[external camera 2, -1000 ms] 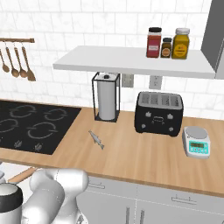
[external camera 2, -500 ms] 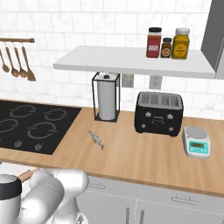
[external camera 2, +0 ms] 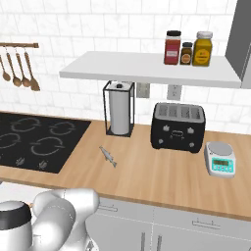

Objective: Pick the rolling pin from the drawer and place it on the counter.

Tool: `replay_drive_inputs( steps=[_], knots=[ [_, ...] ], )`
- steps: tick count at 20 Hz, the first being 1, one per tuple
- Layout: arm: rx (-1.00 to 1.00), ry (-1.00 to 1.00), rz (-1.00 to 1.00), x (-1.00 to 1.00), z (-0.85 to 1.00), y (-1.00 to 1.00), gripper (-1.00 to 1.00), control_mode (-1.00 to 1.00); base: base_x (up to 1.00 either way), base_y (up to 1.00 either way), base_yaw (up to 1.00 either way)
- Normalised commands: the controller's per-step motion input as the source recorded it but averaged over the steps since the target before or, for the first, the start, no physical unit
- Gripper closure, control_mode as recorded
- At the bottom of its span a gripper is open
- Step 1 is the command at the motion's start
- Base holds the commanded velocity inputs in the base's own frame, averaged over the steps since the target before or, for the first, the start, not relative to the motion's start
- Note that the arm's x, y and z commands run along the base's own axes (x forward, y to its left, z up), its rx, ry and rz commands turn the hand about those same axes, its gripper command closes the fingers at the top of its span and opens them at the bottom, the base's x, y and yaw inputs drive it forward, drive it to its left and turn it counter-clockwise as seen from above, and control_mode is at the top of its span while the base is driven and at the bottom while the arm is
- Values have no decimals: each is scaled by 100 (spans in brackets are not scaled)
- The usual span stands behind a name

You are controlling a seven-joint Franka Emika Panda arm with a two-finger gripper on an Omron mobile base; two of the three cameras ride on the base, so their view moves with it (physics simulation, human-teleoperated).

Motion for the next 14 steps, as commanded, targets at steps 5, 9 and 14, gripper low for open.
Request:
replay_drive_inputs(
  steps=[5,9,14],
  knots=[
    [0,1,-7,-60,0,19,-100,-100,0,0,0],
    [-3,-5,-6,-8,18,0,-100,-100,0,0,0],
    [0,-6,-4,14,47,-12,-100,-100,0,0,0]
  ],
)
